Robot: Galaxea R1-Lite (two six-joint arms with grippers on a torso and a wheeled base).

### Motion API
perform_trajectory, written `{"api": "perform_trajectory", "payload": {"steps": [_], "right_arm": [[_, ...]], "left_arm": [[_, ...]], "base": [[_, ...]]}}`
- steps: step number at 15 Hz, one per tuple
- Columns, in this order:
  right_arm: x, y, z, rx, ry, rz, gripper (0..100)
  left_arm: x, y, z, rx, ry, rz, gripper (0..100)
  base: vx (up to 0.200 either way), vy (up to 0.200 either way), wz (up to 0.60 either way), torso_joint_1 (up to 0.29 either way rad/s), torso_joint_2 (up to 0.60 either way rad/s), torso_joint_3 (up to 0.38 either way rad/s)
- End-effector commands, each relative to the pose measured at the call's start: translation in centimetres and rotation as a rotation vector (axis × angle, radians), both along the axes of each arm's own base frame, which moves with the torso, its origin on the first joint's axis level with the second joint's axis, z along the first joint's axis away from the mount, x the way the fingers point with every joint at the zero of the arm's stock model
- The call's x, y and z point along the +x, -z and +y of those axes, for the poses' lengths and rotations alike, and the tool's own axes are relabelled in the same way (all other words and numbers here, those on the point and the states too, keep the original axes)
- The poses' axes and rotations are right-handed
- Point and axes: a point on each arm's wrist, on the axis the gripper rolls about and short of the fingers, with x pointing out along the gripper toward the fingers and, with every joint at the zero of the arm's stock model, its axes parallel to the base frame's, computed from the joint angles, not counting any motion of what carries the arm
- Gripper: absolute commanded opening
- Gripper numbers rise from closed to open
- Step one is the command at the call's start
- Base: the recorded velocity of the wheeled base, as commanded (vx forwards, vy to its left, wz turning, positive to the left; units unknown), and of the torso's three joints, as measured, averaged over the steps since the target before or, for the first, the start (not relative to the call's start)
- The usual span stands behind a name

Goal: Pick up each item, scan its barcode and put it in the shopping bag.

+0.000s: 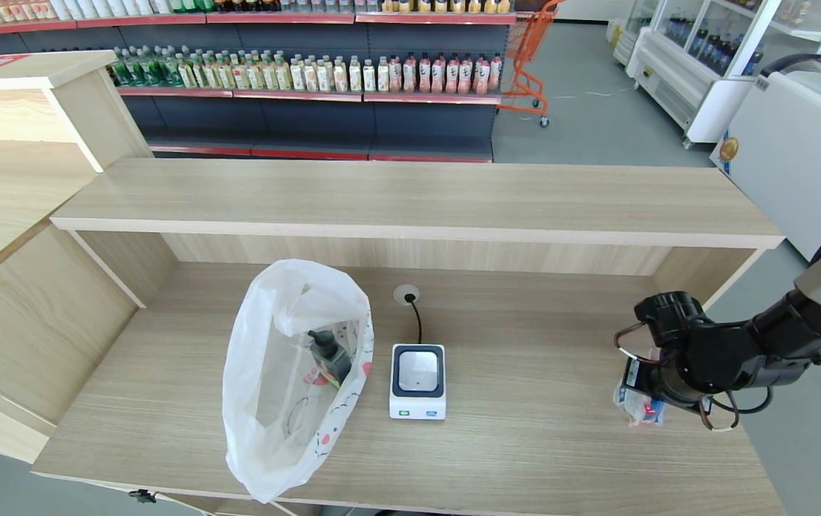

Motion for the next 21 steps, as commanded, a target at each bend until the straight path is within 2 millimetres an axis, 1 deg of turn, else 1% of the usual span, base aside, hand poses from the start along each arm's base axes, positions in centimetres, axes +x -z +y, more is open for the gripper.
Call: {"api": "perform_trajectory", "payload": {"steps": [1, 3, 4, 5, 6, 7, 8, 9, 10, 11, 12, 13, 14, 17, 19, 21], "right_arm": [[0.1, 0.7, 0.1, -0.004, -0.003, 0.019, 0], [0.6, 0.7, 0.2, -0.034, -0.051, -0.017, 0], [0.6, 0.4, 0.2, -0.049, -0.072, -0.035, 0], [0.6, -0.3, 0.3, -0.059, -0.094, -0.066, 0], [0.6, -1.7, 0.5, -0.051, -0.125, -0.126, 0], [0.2, -3.5, 0.7, 0.006, -0.189, -0.194, 0], [-0.7, -5.3, 0.7, 0.054, -0.294, -0.244, 0], [-1.8, -7.3, 0.5, 0.070, -0.429, -0.288, 0], [-3.3, -9.1, 0.1, 0.150, -0.592, -0.355, 0], [-4.6, -10.1, -0.5, 0.216, -0.766, -0.421, 0], [-5.6, -10.4, -1.6, 0.214, -0.926, -0.454, 0], [-6.3, -10.0, -2.1, 0.194, -1.039, -0.455, 0], [-6.7, -10.0, -2.2, 0.163, -1.094, -0.447, 0], [-7.6, -10.7, -1.4, 0.145, -1.144, -0.457, 0], [-8.1, -11.2, -1.3, 0.139, -1.147, -0.470, 0], [-8.6, -12.2, -1.1, 0.142, -1.140, -0.495, 0]], "left_arm": [[0.0, 0.0, 0.0, 0.000, 0.000, 0.000, 100], [0.0, 0.0, 0.0, 0.000, 0.000, 0.000, 100], [0.0, 0.0, 0.0, 0.000, 0.000, 0.000, 100], [0.0, 0.0, 0.0, 0.000, 0.000, 0.000, 100], [0.0, 0.0, 0.0, 0.000, 0.000, 0.000, 100], [0.0, 0.0, 0.0, 0.000, 0.000, 0.000, 100], [0.0, 0.0, 0.0, 0.000, 0.000, 0.000, 100], [0.0, 0.0, 0.0, 0.000, 0.000, 0.000, 100], [0.0, 0.0, 0.0, 0.000, 0.000, 0.000, 100], [0.0, 0.0, 0.0, 0.000, 0.000, 0.000, 100], [0.0, 0.0, 0.0, 0.000, 0.000, 0.000, 100], [0.0, 0.0, 0.0, 0.000, -0.002, 0.000, 100], [0.0, 0.0, 0.0, 0.000, 0.000, 0.000, 100], [0.0, 0.0, 0.0, 0.000, 0.000, 0.000, 100], [0.0, 0.0, 0.0, 0.000, 0.000, 0.000, 100], [0.0, 0.0, 0.0, 0.000, 0.000, 0.000, 100]], "base": [[0.000, 0.000, 0.00, 0.000, 0.00, 0.000], [0.000, 0.000, 0.00, 0.000, 0.00, 0.000], [0.000, 0.000, 0.00, 0.000, 0.00, 0.000], [0.000, 0.000, 0.00, 0.000, 0.00, 0.000], [0.000, 0.000, 0.00, 0.000, 0.00, 0.000], [0.000, 0.000, 0.00, 0.000, 0.00, 0.000], [0.000, 0.000, 0.00, 0.000, 0.00, 0.000], [0.000, 0.000, 0.00, 0.000, 0.00, 0.000], [0.000, 0.000, 0.00, 0.000, 0.00, 0.000], [0.000, 0.000, 0.00, 0.000, 0.00, 0.000], [0.000, 0.000, 0.00, 0.000, 0.00, 0.000], [0.000, 0.000, 0.00, 0.000, 0.00, 0.000], [0.000, 0.000, 0.00, 0.000, 0.00, 0.000], [0.000, 0.000, 0.00, 0.000, 0.00, 0.000], [0.000, 0.000, 0.00, 0.000, 0.00, 0.000], [0.000, 0.000, 0.00, 0.000, 0.00, 0.000]]}}
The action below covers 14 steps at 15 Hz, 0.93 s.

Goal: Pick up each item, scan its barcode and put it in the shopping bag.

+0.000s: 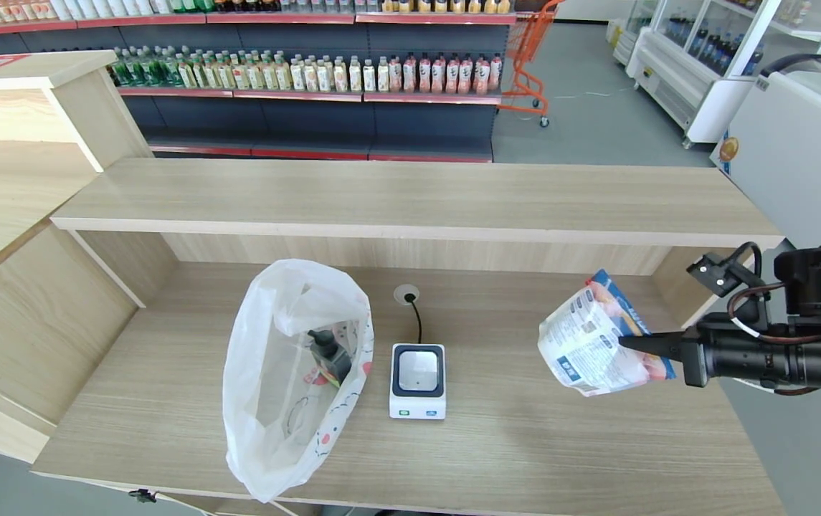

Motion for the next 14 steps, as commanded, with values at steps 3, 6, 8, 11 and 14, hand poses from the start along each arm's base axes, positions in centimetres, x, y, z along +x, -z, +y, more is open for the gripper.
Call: {"api": "perform_trajectory", "payload": {"steps": [3, 6, 8, 11, 14], "right_arm": [[-2.6, -4.6, 2.3, 0.182, 0.026, 0.056, 0], [-4.3, -6.3, 4.3, 0.303, 0.034, 0.145, 0], [-5.1, -6.6, 5.6, 0.351, 0.012, 0.198, 0], [-6.8, -6.7, 7.7, 0.399, -0.061, 0.273, 0], [-7.7, -6.1, 9.4, 0.372, -0.109, 0.301, 0]], "left_arm": [[0.0, 0.0, 0.0, 0.000, 0.000, 0.000, 100], [0.0, 0.0, 0.0, 0.000, 0.000, 0.000, 100], [0.0, 0.0, 0.0, 0.000, 0.000, 0.000, 100], [0.0, 0.0, 0.0, 0.000, 0.000, 0.000, 100], [0.0, 0.0, 0.0, 0.000, 0.000, 0.000, 100]], "base": [[0.000, 0.000, 0.00, 0.000, 0.00, 0.000], [0.000, 0.000, 0.00, 0.000, 0.00, 0.000], [0.000, 0.000, 0.00, 0.000, 0.00, 0.000], [0.000, 0.000, 0.00, 0.000, 0.00, 0.000], [0.000, 0.000, 0.00, 0.000, 0.00, 0.000]]}}
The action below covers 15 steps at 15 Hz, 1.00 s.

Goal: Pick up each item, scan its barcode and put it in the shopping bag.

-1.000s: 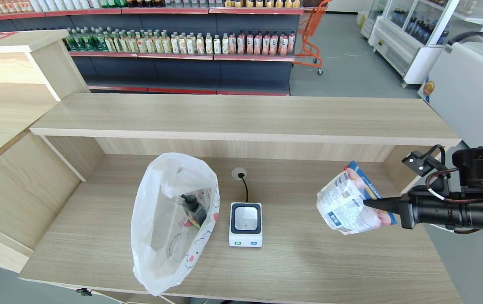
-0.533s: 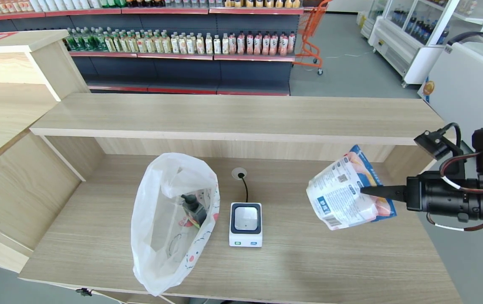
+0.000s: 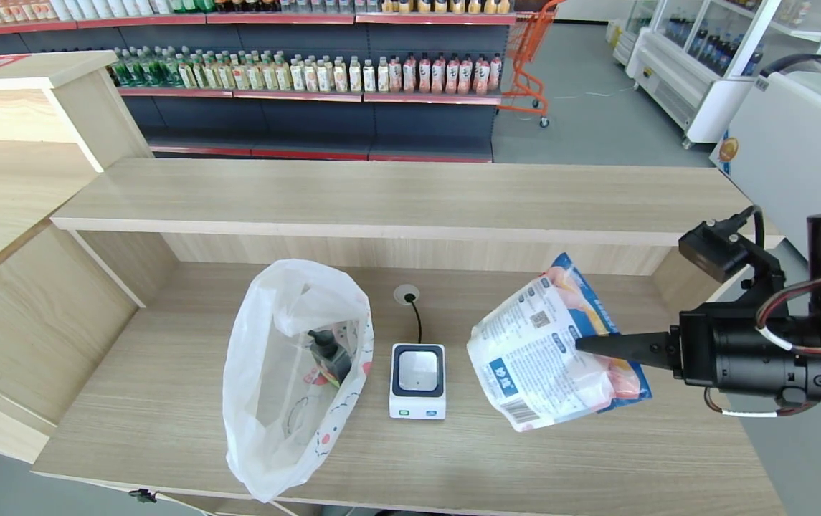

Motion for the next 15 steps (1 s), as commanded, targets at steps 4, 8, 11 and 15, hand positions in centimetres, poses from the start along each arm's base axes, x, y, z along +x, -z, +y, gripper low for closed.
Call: {"api": "perform_trajectory", "payload": {"steps": [4, 8, 11, 15], "right_arm": [[-1.1, 0.4, 2.1, -0.014, -0.083, 0.009, 0], [-1.2, 0.2, 2.3, -0.010, -0.095, 0.005, 0], [-1.4, 0.6, 3.0, -0.016, -0.126, 0.015, 0], [-1.5, 0.8, 3.7, -0.021, -0.156, 0.019, 0]], "left_arm": [[0.0, 0.0, 0.0, 0.000, 0.000, 0.000, 100], [0.0, 0.0, 0.0, 0.000, 0.000, 0.000, 100], [0.0, 0.0, 0.0, 0.000, 0.000, 0.000, 100], [0.0, 0.0, 0.0, 0.000, 0.000, 0.000, 100]], "base": [[0.000, 0.000, 0.00, 0.000, 0.00, 0.000], [0.000, 0.000, 0.00, 0.000, 0.00, 0.000], [0.000, 0.000, 0.00, 0.000, 0.00, 0.000], [0.000, 0.000, 0.00, 0.000, 0.00, 0.000]]}}
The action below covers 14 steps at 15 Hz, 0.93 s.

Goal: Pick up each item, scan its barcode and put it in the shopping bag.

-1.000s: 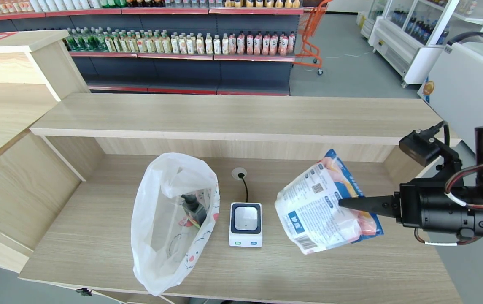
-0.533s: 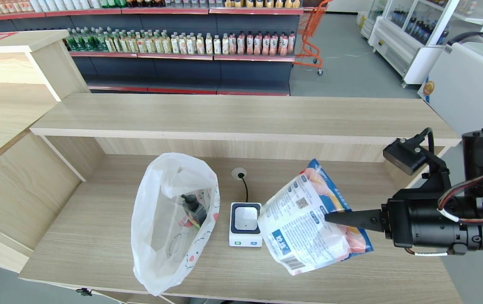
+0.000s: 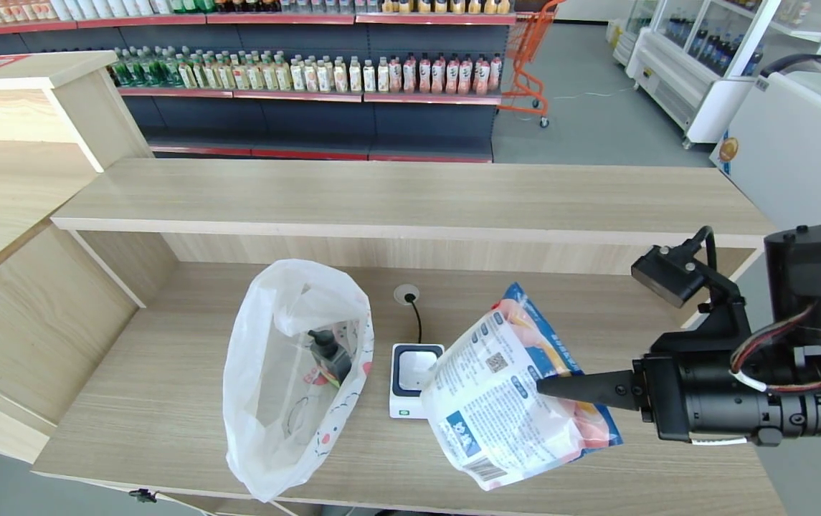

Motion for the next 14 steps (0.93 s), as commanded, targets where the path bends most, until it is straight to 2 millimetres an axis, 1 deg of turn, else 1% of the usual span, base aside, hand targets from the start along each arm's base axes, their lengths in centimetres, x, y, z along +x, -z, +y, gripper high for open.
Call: {"api": "perform_trajectory", "payload": {"steps": [1, 3, 5, 7, 9, 11, 14], "right_arm": [[0.2, 0.1, 0.3, -0.003, -0.006, 0.002, 0], [0.3, 0.3, 0.3, -0.008, -0.005, 0.007, 0], [0.8, 0.7, 0.4, -0.035, 0.028, -0.004, 0], [1.6, 1.0, 0.5, -0.091, 0.069, -0.089, 0], [2.4, 1.1, -0.4, -0.149, 0.091, -0.193, 0], [2.9, 1.2, -1.4, -0.206, 0.093, -0.274, 0], [3.1, 1.7, -2.5, -0.288, 0.104, -0.353, 0]], "left_arm": [[0.0, 0.0, 0.0, 0.000, 0.000, 0.000, 100], [0.0, 0.0, 0.0, 0.000, 0.000, 0.000, 100], [0.0, 0.0, 0.0, 0.000, 0.000, 0.000, 100], [0.0, 0.0, 0.0, 0.000, -0.002, 0.000, 100], [0.0, 0.0, 0.0, 0.000, 0.000, 0.000, 100], [0.0, 0.0, 0.0, 0.000, 0.000, 0.000, 100], [0.0, 0.0, 0.0, 0.000, 0.000, 0.000, 100]], "base": [[0.000, 0.000, 0.00, 0.000, 0.00, 0.000], [0.000, 0.000, 0.00, 0.000, 0.00, 0.000], [0.000, 0.000, 0.00, 0.000, 0.00, 0.000], [0.000, 0.000, 0.00, 0.000, 0.00, 0.000], [0.000, 0.000, 0.00, 0.000, 0.00, 0.000], [0.000, 0.000, 0.00, 0.000, 0.00, 0.000], [0.000, 0.000, 0.00, 0.000, 0.00, 0.000]]}}
